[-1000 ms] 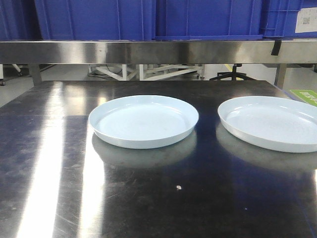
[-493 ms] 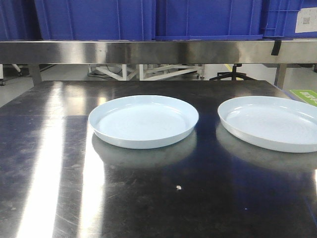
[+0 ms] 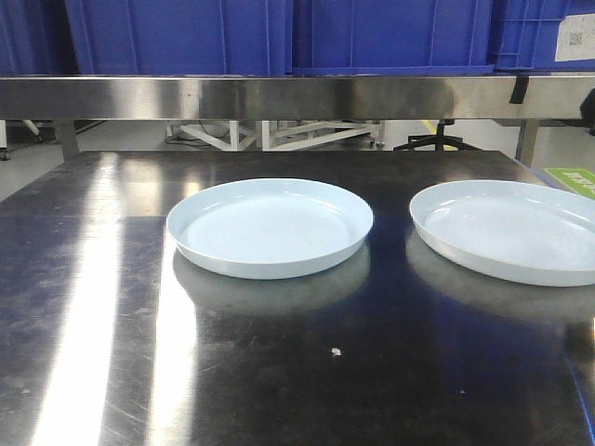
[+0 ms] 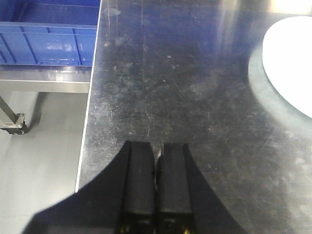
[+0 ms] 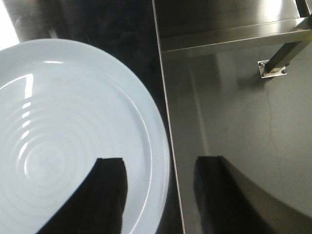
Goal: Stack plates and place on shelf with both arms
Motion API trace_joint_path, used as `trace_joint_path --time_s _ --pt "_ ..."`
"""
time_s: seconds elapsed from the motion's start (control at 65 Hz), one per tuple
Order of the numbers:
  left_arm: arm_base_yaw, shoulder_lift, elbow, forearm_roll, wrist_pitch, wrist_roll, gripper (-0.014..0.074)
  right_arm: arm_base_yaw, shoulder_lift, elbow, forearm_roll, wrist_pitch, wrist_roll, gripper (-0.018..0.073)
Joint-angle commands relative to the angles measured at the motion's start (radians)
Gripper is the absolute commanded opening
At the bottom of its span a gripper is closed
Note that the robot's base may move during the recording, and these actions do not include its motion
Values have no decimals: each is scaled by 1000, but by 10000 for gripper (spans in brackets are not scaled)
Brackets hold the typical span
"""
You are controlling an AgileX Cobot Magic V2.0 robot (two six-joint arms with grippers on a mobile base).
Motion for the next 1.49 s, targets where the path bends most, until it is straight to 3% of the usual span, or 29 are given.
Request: trace_joint_path --time_s 0.0,0.6,0.677,0.831,0.893,1.231,1.478 --pt "1 -3 -27 -5 -68 -9 87 -1 3 -62 -2 -31 -2 439" --pt "1 -3 -27 -5 -68 -9 87 -25 162 -123 -3 -16 -2 407" --pt "1 -3 -27 -5 -68 -9 87 -25 175 -123 -3 -5 -2 316" --pt "1 -3 -27 -5 -68 -9 87 -25 168 -129 -4 -2 -2 5" --pt "1 -3 -27 -5 -68 -9 87 -25 154 -150 -15 10 -2 41" --pt "1 -3 -27 -5 -68 -9 87 -4 10 -317 -31 70 -2 28" --pt "1 -3 -27 -5 -68 -9 87 145 9 -399 -30 120 -2 28"
